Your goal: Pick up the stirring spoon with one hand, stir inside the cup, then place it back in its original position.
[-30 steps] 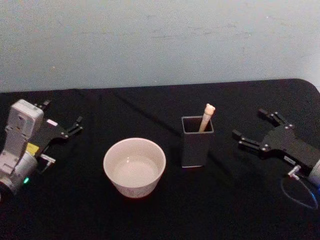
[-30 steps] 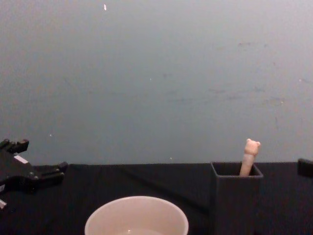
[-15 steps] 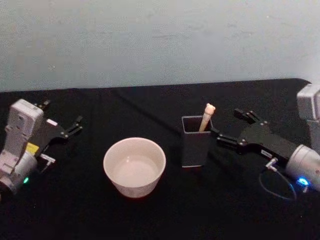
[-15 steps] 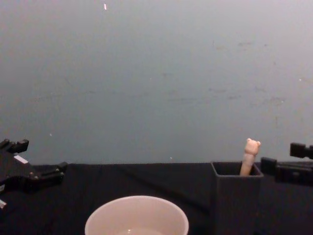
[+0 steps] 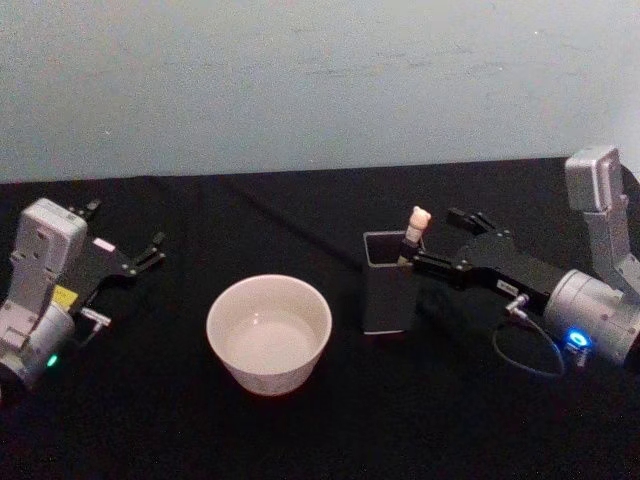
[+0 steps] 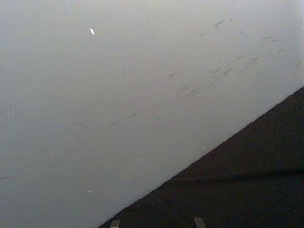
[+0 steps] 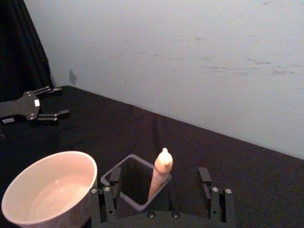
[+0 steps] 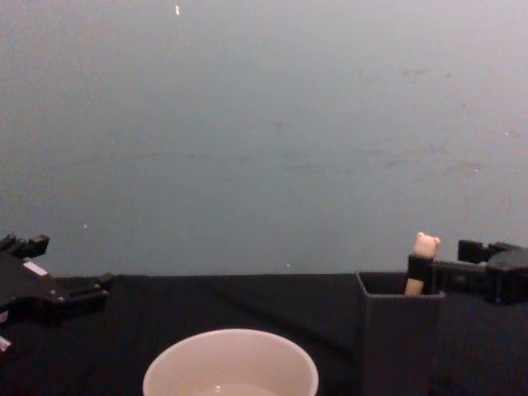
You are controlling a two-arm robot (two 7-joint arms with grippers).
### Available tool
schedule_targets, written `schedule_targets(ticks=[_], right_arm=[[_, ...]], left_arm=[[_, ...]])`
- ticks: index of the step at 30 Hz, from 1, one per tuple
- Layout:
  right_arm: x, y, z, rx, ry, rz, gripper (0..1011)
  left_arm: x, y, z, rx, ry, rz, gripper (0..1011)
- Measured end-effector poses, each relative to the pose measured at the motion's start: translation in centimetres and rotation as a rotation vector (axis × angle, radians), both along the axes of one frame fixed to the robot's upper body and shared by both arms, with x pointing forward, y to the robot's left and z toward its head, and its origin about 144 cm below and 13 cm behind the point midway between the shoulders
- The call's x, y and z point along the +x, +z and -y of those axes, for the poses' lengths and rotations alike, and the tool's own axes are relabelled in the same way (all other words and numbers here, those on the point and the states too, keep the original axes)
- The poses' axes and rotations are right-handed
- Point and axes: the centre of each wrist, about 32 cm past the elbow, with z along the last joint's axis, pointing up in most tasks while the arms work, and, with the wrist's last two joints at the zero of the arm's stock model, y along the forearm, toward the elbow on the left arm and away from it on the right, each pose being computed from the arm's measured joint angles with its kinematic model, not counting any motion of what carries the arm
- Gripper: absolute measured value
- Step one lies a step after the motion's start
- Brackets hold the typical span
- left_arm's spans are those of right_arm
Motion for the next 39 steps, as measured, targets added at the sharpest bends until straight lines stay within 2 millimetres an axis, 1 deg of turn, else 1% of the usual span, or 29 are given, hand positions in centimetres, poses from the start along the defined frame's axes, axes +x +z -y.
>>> schedule_targets(ticks=[10,35,37,38,39], right_arm=[[1.0,-0.1,-0.8,0.011,-0.007,-0.020,1004],[1.2,-0.1,-0.9,0.011,-0.014,-0.035,1004],[1.2,-0.1,-0.9,0.011,-0.014,-0.034,981],[1.2,-0.1,-0.9,0.011,-0.014,-0.034,946],[1.2,-0.1,-0.9,0.011,-0.014,-0.034,932]], left_arm=[[0.0,0.0,0.0,0.000,0.000,0.000,1001],[0.0,0.0,0.0,0.000,0.000,0.000,1001],[0.0,0.0,0.0,0.000,0.000,0.000,1001],[0.0,0.0,0.0,0.000,0.000,0.000,1001],[0.0,0.0,0.0,0.000,0.000,0.000,1001]])
